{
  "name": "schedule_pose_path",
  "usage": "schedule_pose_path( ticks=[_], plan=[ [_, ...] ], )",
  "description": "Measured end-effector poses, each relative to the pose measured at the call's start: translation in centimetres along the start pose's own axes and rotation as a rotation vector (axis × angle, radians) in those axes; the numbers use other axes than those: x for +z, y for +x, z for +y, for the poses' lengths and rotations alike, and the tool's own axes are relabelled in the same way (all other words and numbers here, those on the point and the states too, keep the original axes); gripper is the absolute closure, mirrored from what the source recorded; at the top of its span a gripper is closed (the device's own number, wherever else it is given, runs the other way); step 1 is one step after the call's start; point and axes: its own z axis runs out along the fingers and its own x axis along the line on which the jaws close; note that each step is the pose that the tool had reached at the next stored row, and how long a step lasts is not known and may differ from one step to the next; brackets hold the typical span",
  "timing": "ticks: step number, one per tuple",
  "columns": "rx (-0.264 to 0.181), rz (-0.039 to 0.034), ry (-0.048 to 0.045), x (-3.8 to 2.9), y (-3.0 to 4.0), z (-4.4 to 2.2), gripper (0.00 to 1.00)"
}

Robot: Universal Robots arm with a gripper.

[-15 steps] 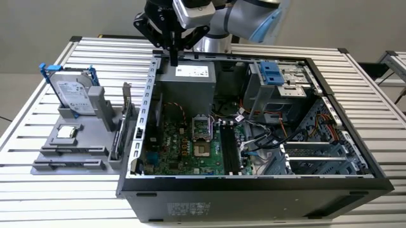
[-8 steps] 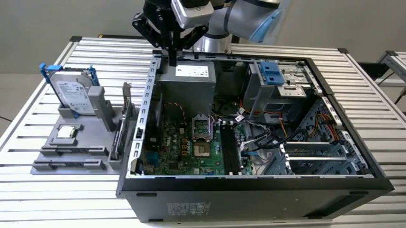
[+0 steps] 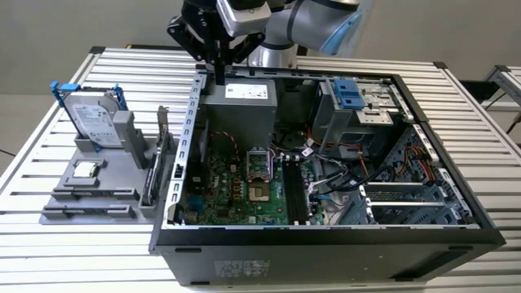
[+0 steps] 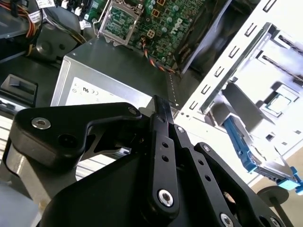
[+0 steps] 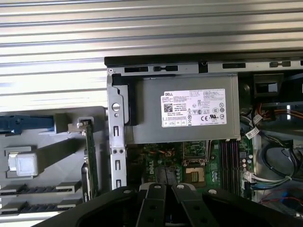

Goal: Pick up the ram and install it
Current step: 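Reach for the ram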

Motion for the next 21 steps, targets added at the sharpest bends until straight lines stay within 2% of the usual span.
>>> schedule_pose_path(
  ticks=[21],
  plan=[
    [0.0,0.0,-0.0001,-0.01,0.68,-0.05,1.0]
  ],
)
